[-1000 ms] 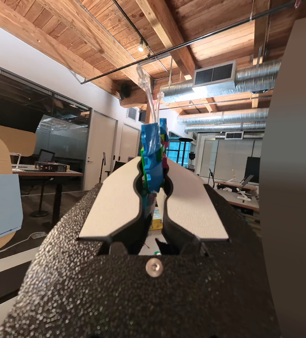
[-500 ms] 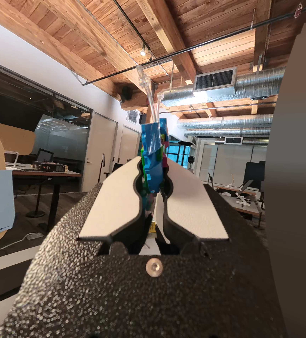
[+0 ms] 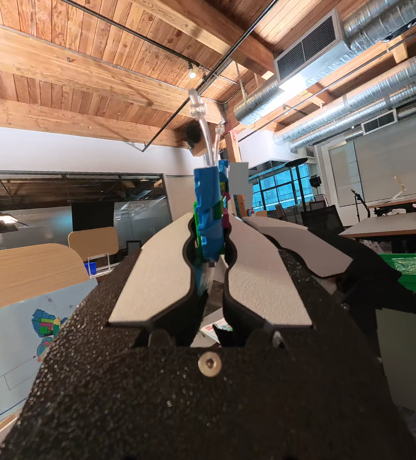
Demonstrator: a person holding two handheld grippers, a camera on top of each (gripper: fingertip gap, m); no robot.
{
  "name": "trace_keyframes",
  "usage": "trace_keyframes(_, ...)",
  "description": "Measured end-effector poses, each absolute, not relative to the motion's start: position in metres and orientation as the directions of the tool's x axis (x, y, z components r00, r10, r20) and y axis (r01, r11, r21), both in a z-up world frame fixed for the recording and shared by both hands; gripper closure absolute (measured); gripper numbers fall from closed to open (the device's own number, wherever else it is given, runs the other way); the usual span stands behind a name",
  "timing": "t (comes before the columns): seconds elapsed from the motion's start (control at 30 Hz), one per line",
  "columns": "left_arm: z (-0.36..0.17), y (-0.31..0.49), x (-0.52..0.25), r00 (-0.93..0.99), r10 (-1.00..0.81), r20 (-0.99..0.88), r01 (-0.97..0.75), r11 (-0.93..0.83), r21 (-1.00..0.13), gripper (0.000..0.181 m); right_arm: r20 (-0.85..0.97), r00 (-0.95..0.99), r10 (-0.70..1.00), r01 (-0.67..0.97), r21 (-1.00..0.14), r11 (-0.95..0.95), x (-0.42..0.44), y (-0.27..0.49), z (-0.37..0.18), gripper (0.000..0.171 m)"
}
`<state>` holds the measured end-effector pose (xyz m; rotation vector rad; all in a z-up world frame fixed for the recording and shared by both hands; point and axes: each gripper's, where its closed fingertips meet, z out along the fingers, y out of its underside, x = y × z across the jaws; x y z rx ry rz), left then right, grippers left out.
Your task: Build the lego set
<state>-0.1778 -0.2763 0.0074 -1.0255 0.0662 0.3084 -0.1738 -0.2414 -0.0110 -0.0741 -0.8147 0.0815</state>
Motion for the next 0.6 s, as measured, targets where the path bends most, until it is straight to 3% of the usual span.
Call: trace_keyframes(0.6, 0.0060, -0.2779, -0.1784, 0.933, 0.242, -0.268, -0.353, 0.452, -0.819, 0.162, 0.763, 0.624, 0.167, -0.102, -0.133, 0.986, -0.1725, -0.2418, -0.0114, 0.142)
